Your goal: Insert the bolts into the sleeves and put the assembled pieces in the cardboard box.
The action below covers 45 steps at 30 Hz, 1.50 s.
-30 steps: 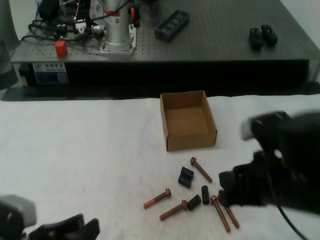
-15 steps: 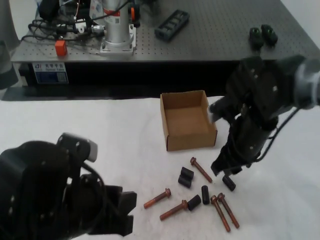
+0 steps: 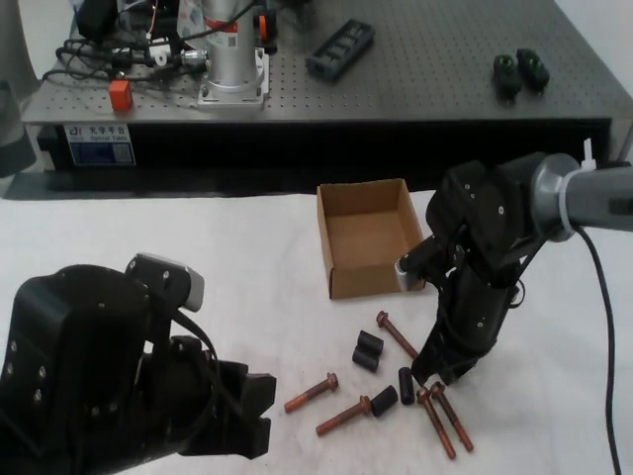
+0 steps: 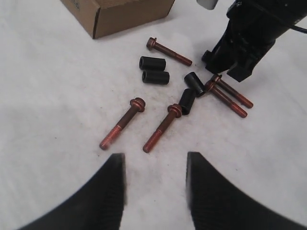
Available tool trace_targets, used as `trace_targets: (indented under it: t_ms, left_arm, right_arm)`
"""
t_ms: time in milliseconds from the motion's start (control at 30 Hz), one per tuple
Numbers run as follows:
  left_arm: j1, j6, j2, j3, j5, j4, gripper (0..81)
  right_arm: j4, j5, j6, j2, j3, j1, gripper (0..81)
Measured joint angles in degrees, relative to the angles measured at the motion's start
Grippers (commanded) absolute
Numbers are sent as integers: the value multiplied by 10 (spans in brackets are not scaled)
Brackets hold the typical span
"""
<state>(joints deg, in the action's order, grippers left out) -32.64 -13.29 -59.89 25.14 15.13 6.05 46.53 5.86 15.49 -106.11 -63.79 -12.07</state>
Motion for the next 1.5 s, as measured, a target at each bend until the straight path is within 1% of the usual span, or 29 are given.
trace_targets:
  t_ms: [100, 167, 267, 333, 367, 433, 567, 633, 733, 800, 933, 1133, 1333, 1467, 1500]
  left_arm:
    - [0, 16, -6, 1, 12, 0, 300]
    - [0, 38, -37, 8, 21, 5, 300]
    - [0, 64, -72, 57, 38, 42, 300]
    - [0, 86, -112, 93, 45, 71, 300]
    - [0, 103, -135, 117, 45, 90, 307]
    - [0, 136, -182, 164, 45, 124, 328]
    - [0, 214, -279, 277, 45, 219, 342]
    - [0, 230, -301, 301, 45, 240, 342]
    - [-1, 283, -372, 378, 45, 313, 336]
    - [-4, 314, -421, 428, 43, 360, 336]
    - [-17, 357, -481, 495, 16, 411, 336]
    - [-35, 397, -515, 528, -9, 435, 336]
    - [-40, 409, -543, 529, -45, 435, 336]
    - [-40, 416, -552, 536, -50, 435, 334]
    - [-40, 419, -553, 537, -50, 435, 317]
  right_arm:
    - [-2, 0, 14, 0, 0, 2, 2]
    - [-2, -1, 15, 2, 0, 8, 2]
    - [2, -22, 14, 13, 0, 18, 2]
    - [18, -65, 0, 59, 4, 41, 2]
    - [21, -102, -14, 104, 15, 59, 2]
    - [21, -136, -29, 159, 35, 76, 2]
    - [24, -182, -59, 269, 91, 94, 2]
    - [25, -195, -73, 321, 124, 94, 2]
    - [24, -202, -86, 392, 168, 94, 2]
    - [22, -204, -94, 415, 182, 94, 2]
    - [18, -206, -120, 473, 219, 94, 2]
    - [18, -207, -131, 562, 261, 94, 2]
    - [18, -208, -131, 585, 262, 94, 2]
    - [18, -208, -131, 585, 262, 94, 2]
    - [18, -208, -131, 585, 262, 94, 2]
